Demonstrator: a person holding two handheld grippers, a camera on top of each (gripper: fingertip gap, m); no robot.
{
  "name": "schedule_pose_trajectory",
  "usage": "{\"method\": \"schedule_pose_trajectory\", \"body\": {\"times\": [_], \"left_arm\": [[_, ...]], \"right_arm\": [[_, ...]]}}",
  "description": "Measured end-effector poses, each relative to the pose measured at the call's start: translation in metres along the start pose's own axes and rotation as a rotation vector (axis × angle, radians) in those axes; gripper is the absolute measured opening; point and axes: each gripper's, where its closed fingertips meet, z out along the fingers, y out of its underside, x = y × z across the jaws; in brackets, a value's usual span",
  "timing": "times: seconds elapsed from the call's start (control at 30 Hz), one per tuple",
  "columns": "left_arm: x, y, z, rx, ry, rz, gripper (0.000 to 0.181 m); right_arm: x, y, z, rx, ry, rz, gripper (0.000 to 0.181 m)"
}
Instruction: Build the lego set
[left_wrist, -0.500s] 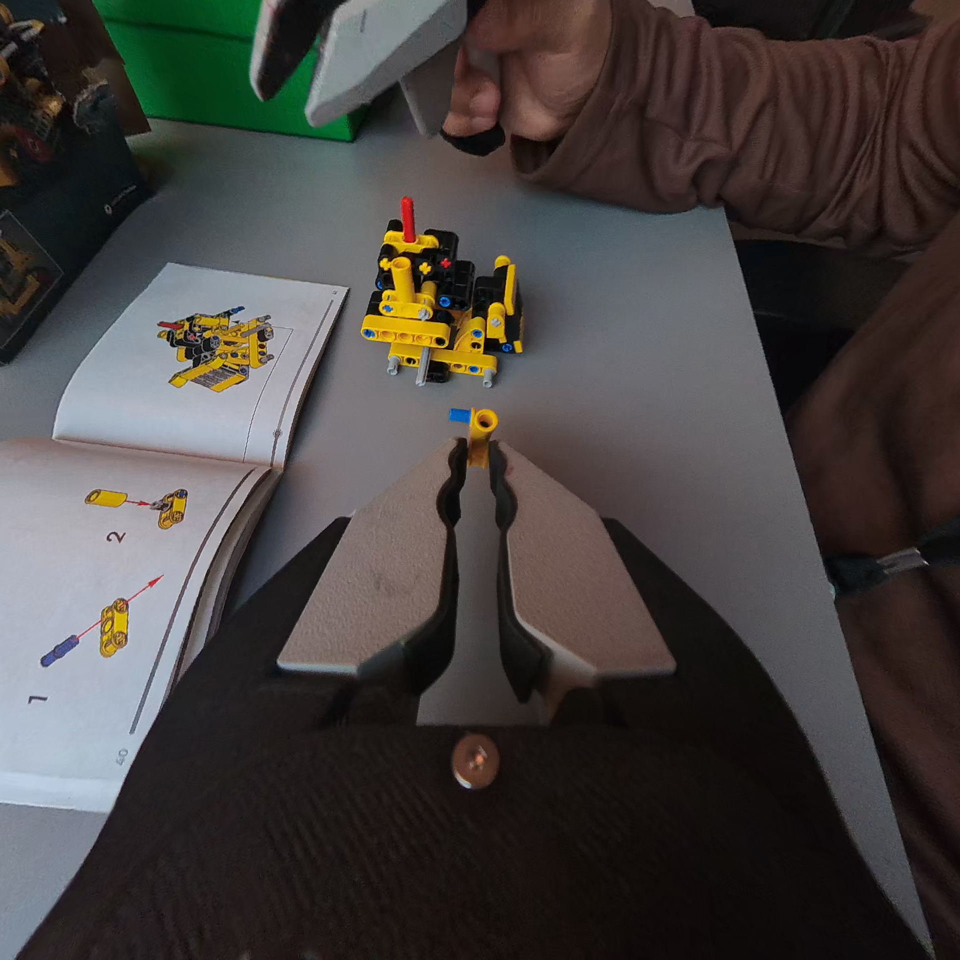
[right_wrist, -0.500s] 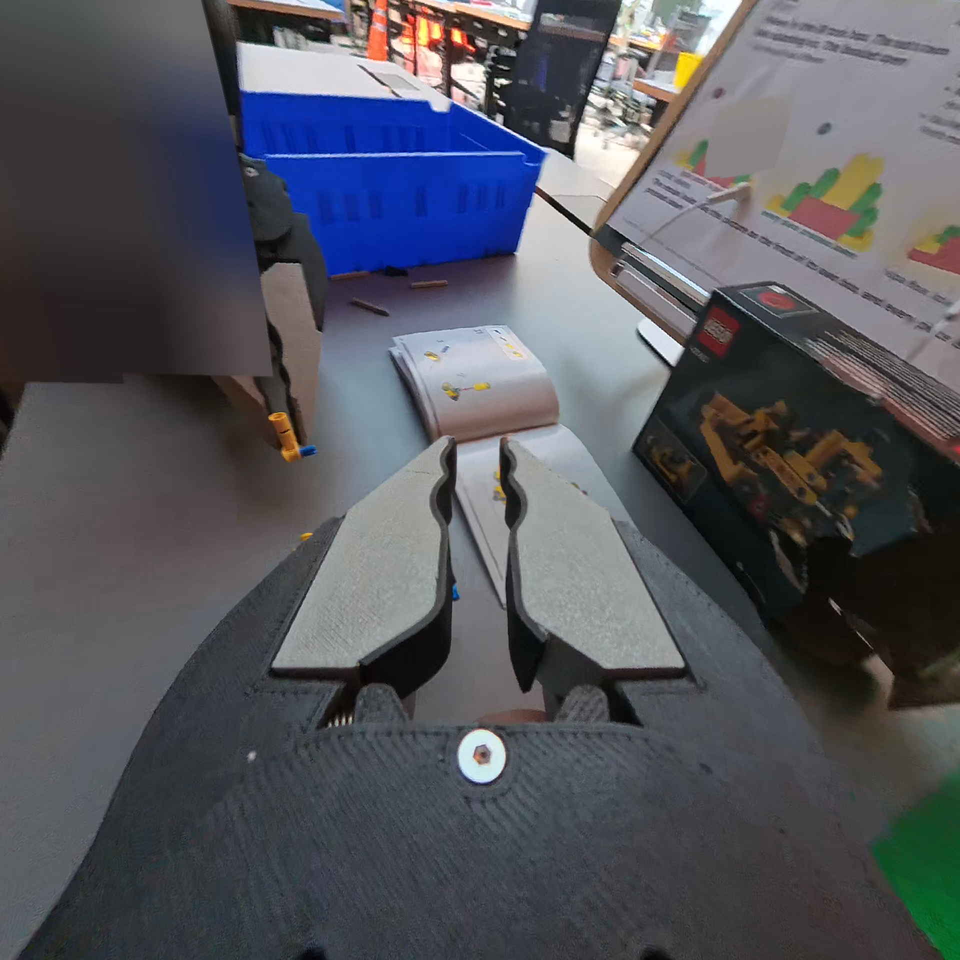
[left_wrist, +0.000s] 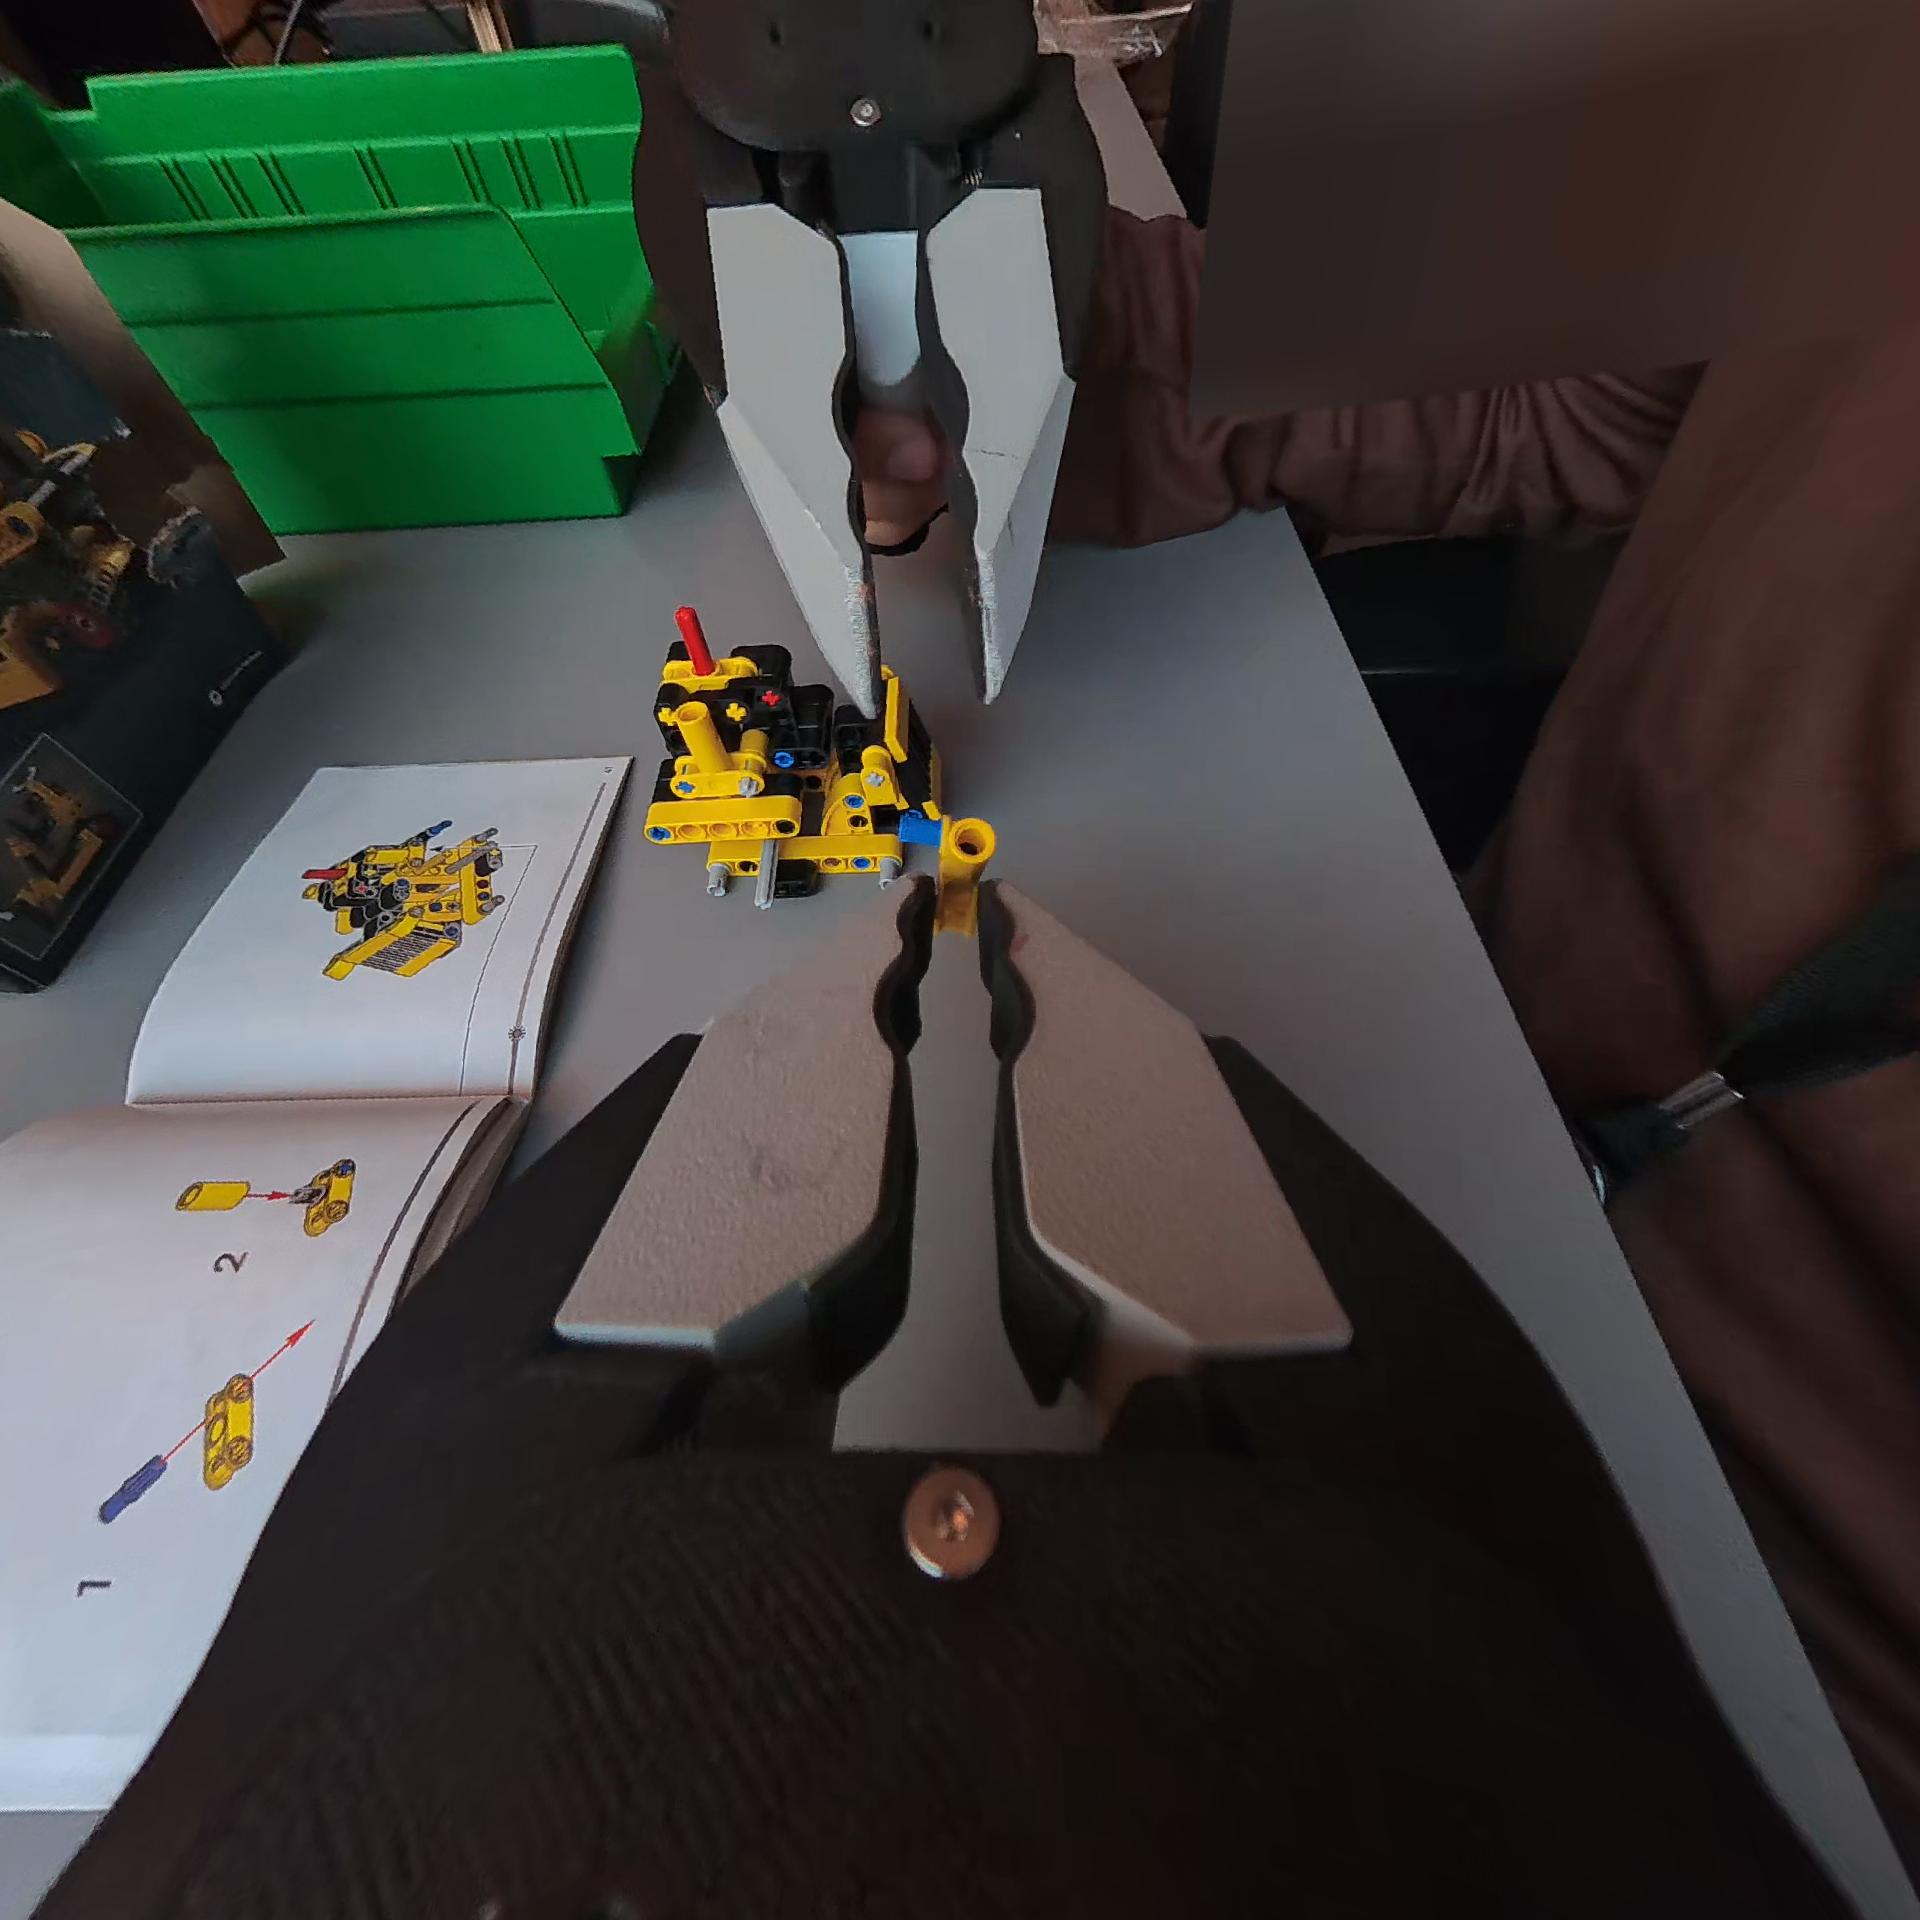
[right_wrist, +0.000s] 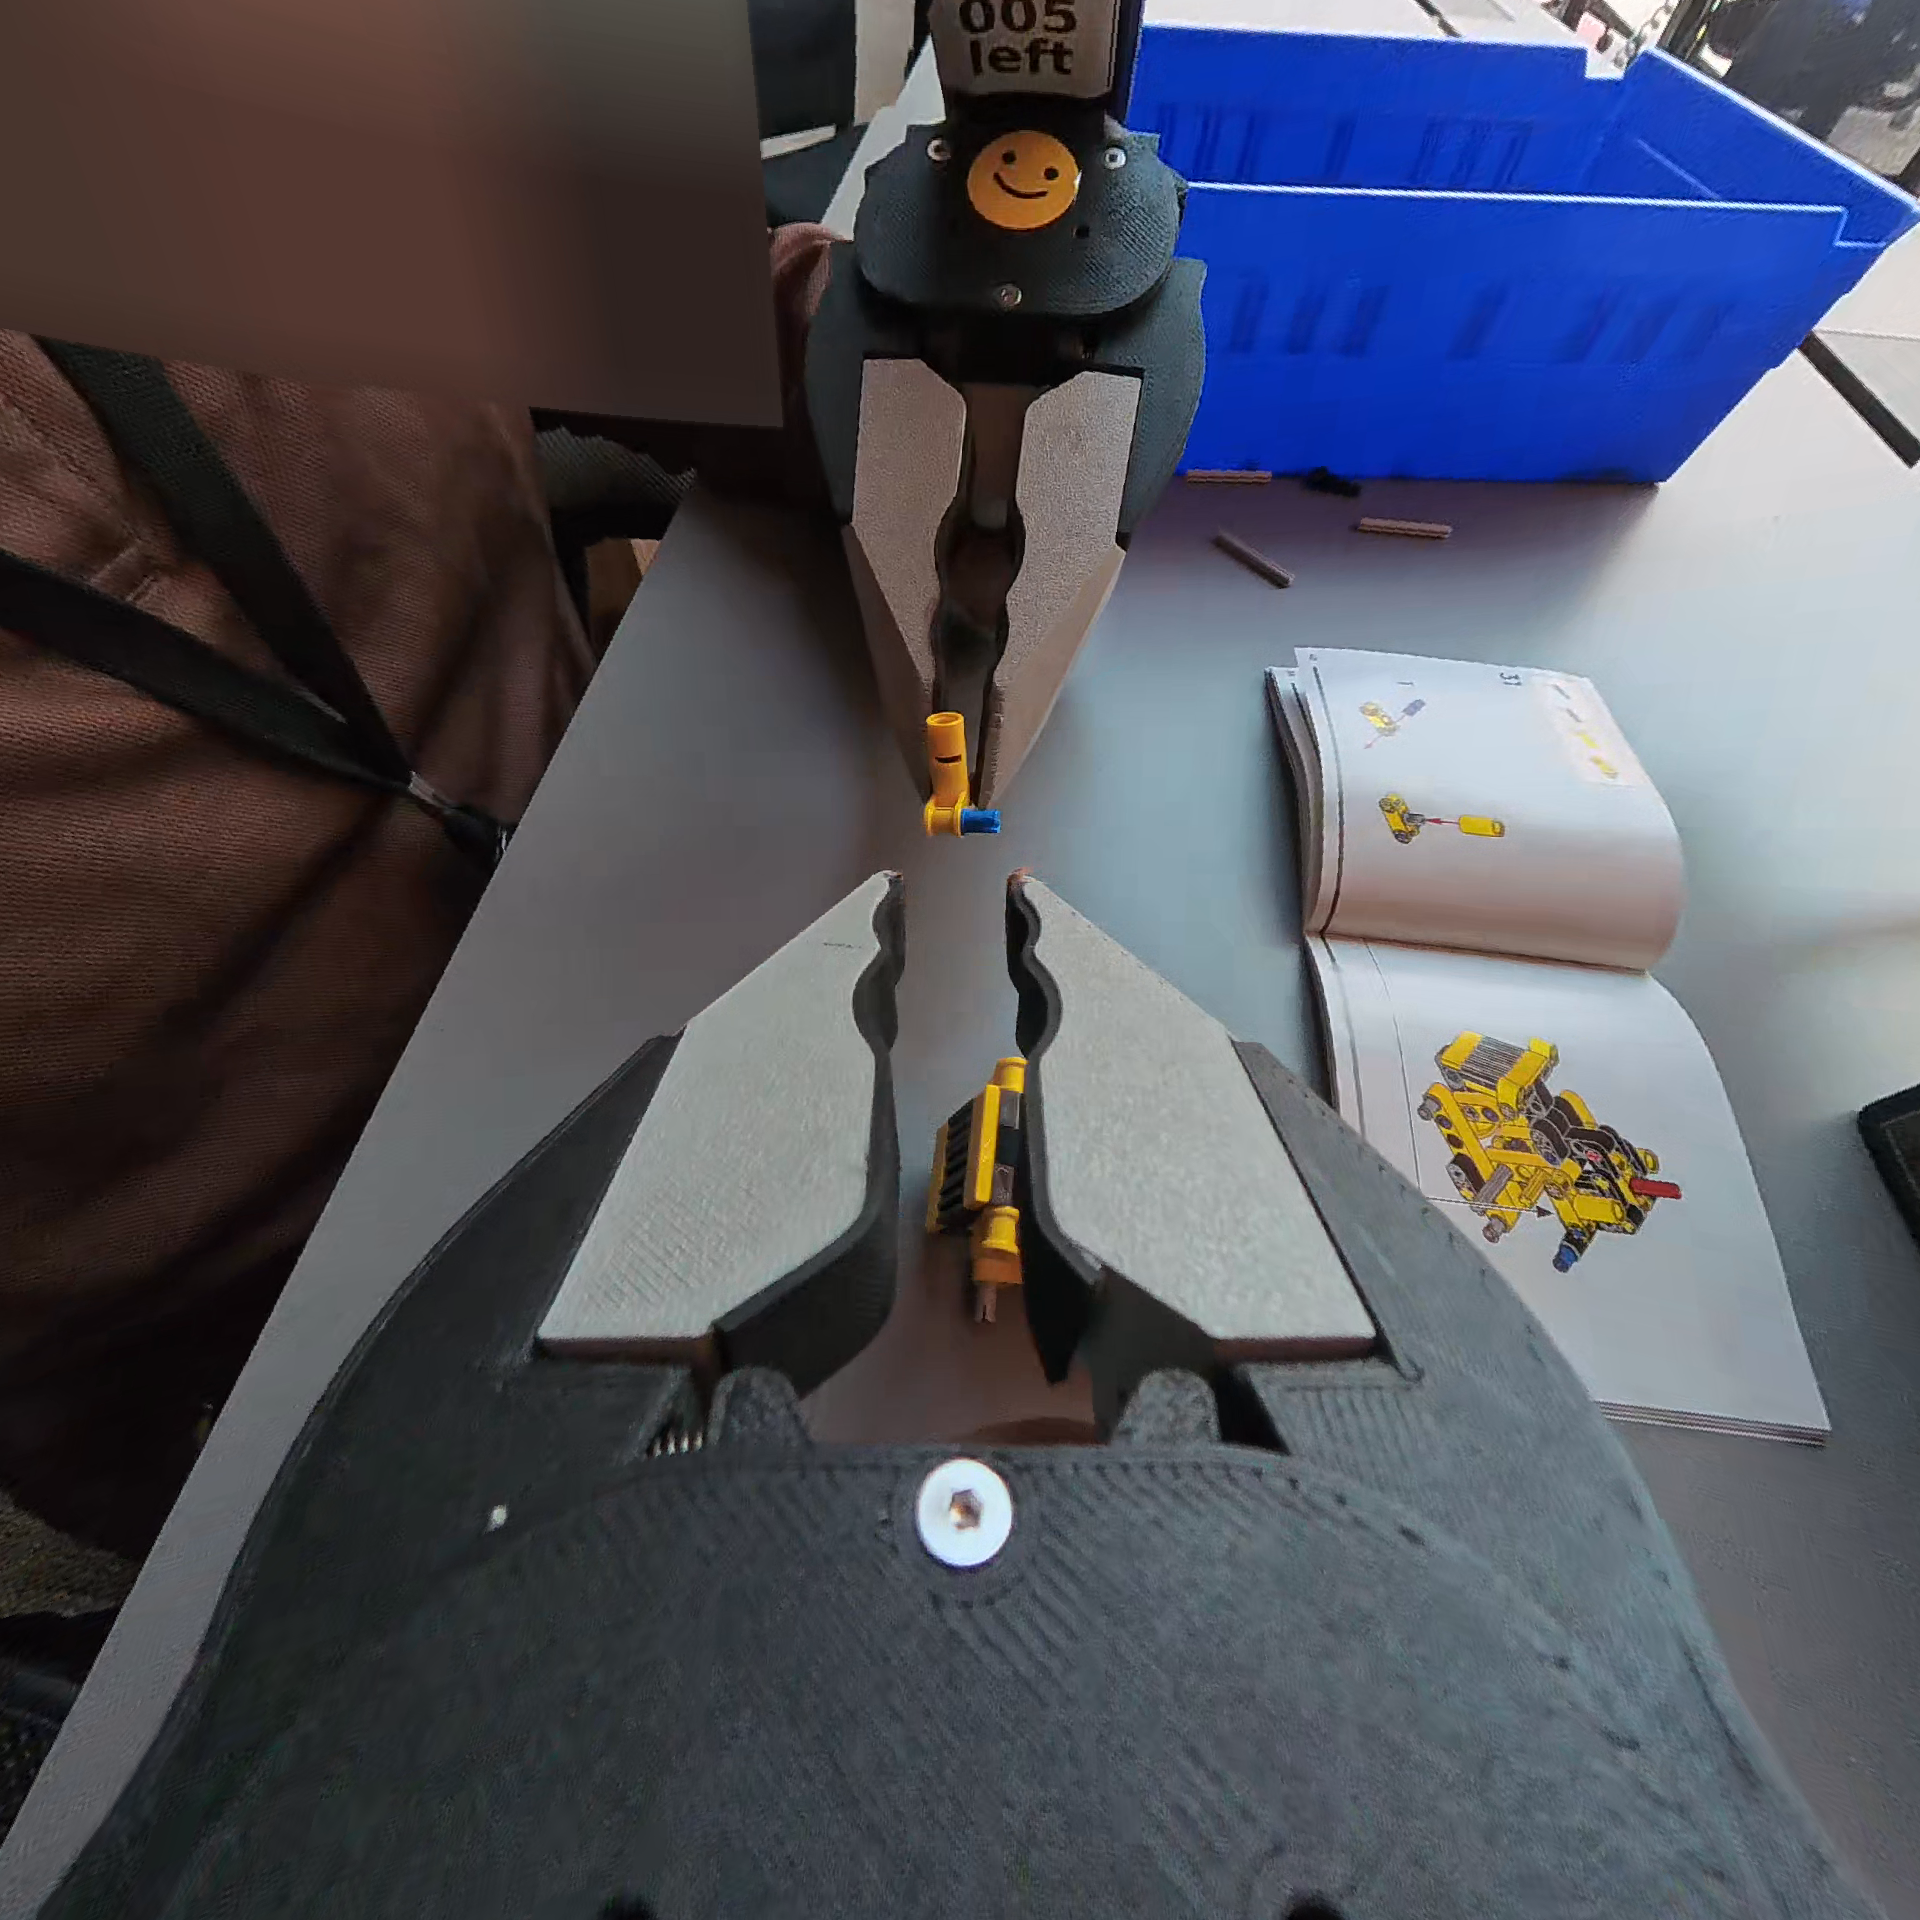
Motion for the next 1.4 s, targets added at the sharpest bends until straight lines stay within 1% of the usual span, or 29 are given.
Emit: {"method": "schedule_pose_trajectory", "body": {"times": [0.03,0.27,0.43,0.7,0.87,0.97,1.03,1.1,1.17,1.27,1.33,1.4], "left_arm": [[-0.001,0.0,0.0,0.0,-0.005,-0.001,0.005],[-0.005,0.001,-0.001,-0.005,-0.027,-0.013,0.006],[-0.012,0.002,-0.003,-0.001,-0.046,-0.054,0.005],[-0.013,0.004,-0.002,-0.012,-0.062,-0.05,0.006],[-0.022,0.008,-0.004,-0.025,-0.099,-0.09,0.005],[-0.032,0.009,-0.006,-0.017,-0.138,-0.151,0.005],[-0.04,0.008,-0.006,0.011,-0.149,-0.252,0.006],[-0.045,0.0,-0.007,0.093,-0.138,-0.358,0.006],[-0.049,-0.008,-0.009,0.169,-0.136,-0.442,0.006],[-0.056,-0.017,-0.011,0.26,-0.155,-0.518,0.006],[-0.058,-0.023,-0.012,0.316,-0.154,-0.567,0.006],[-0.059,-0.028,-0.014,0.371,-0.145,-0.617,0.005]], "right_arm": [[0.001,0.0,0.0,0.002,0.003,0.002,0.016],[0.004,0.0,-0.002,0.006,0.012,0.01,0.017],[0.005,0.002,-0.002,-0.001,0.017,0.01,0.017],[0.007,0.003,-0.003,-0.005,0.03,0.013,0.017],[0.008,0.004,-0.002,-0.014,0.033,0.011,0.016],[0.009,0.005,-0.001,-0.028,0.048,0.002,0.016],[0.017,0.001,0.001,-0.025,0.112,-0.013,0.016],[0.034,-0.002,0.003,-0.055,0.256,-0.035,0.016],[0.047,-0.012,0.002,-0.041,0.389,-0.061,0.014],[0.054,-0.026,0.0,0.004,0.498,-0.079,0.014],[0.058,-0.028,0.001,-0.01,0.566,-0.108,0.017],[0.057,-0.028,0.004,-0.032,0.592,-0.152,0.018]]}}
